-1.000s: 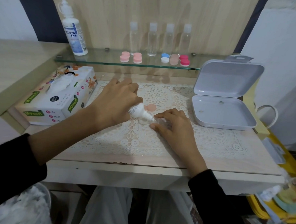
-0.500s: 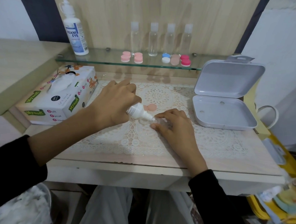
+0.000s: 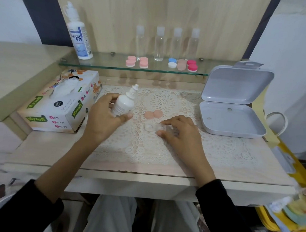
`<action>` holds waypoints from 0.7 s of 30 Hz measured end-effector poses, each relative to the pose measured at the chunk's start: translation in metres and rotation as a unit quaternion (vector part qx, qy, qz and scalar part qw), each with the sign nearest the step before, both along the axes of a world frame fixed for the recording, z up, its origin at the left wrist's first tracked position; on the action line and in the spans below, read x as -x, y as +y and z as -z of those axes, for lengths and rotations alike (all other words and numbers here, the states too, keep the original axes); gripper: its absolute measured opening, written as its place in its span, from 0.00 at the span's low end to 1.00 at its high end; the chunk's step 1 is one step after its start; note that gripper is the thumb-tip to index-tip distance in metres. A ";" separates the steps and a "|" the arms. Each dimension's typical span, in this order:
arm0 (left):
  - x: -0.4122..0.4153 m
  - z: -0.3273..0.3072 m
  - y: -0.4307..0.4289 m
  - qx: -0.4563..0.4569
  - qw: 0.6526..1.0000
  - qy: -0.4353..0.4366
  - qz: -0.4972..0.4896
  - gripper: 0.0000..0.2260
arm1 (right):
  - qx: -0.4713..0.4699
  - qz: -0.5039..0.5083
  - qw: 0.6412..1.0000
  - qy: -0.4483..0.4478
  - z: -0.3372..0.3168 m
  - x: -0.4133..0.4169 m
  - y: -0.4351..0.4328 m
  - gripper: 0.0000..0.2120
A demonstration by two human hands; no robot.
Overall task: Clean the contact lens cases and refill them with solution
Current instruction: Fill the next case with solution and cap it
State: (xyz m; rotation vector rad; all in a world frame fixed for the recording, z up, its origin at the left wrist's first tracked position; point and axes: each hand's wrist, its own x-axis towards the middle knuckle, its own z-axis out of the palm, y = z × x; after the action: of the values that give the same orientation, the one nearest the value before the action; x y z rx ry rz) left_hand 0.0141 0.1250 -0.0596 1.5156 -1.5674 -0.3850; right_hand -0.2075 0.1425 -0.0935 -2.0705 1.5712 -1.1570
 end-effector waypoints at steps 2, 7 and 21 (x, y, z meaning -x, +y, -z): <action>-0.001 0.002 -0.002 -0.008 0.998 0.062 -0.019 0.23 | -0.001 0.000 1.000 0.003 0.000 0.000 0.000 0.13; -0.012 0.011 -0.009 -0.029 0.980 0.194 -0.031 0.20 | -0.001 0.000 1.000 0.003 0.000 0.000 0.001 0.13; -0.003 0.017 0.002 0.020 0.972 0.231 -0.043 0.32 | 0.009 -0.001 1.000 0.009 0.000 0.001 0.002 0.12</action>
State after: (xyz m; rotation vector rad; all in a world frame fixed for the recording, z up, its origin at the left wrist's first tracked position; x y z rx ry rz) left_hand 0.0168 0.1274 -0.0771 1.3382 -1.1319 -0.6040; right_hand -0.2081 0.1443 -0.0935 -2.0984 1.5723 -1.1586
